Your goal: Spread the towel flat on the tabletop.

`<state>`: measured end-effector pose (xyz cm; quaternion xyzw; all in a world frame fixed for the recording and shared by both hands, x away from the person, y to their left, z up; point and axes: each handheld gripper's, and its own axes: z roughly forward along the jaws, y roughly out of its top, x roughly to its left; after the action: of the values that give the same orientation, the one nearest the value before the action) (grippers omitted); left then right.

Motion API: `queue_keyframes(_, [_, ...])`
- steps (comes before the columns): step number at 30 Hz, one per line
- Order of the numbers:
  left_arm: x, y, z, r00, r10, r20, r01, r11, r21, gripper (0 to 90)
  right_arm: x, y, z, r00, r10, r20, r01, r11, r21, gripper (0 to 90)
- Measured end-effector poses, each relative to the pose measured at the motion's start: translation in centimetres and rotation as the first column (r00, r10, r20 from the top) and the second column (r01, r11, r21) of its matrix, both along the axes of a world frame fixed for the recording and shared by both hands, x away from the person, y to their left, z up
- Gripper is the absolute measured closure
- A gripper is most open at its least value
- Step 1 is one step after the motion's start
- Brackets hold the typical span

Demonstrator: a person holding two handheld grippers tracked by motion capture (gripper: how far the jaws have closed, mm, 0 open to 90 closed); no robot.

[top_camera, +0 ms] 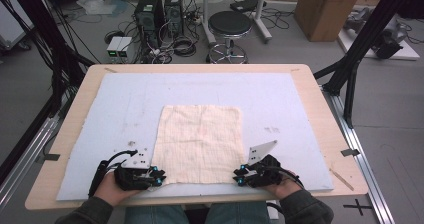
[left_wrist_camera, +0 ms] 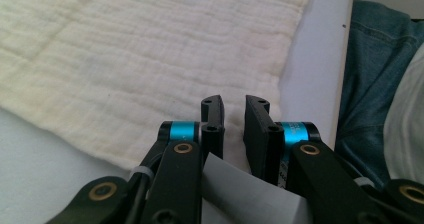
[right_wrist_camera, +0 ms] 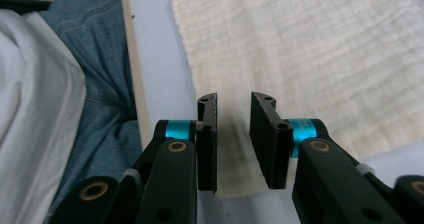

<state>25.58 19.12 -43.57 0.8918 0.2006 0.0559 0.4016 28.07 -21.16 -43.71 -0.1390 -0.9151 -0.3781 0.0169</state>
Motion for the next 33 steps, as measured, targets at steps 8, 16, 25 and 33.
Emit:
queue_keyframes(8, [0.4,0.8,1.0,0.9976,0.063,0.028,-0.060,0.9939,-0.092,67.4,0.7,0.1,0.9,0.9985,-0.055,-0.002,0.054,0.9921,0.113,59.3])
queue_keyframes(16, [0.7,1.1,1.4,0.9933,0.107,0.045,-0.100,0.9873,-0.123,63.3,1.8,-0.8,1.4,0.9865,-0.164,0.010,0.159,0.9719,0.173,48.6])
queue_keyframes(25, [1.1,1.4,1.8,0.9861,0.157,0.055,-0.146,0.9754,-0.165,58.1,2.8,-1.0,1.8,0.9704,-0.242,0.005,0.235,0.9495,0.207,34.6])
queue_keyframes(33, [1.4,1.0,1.9,0.9844,0.167,0.055,-0.156,0.9731,-0.170,53.7,3.3,-1.1,1.8,0.9589,-0.283,0.023,0.272,0.9386,0.213,25.1])
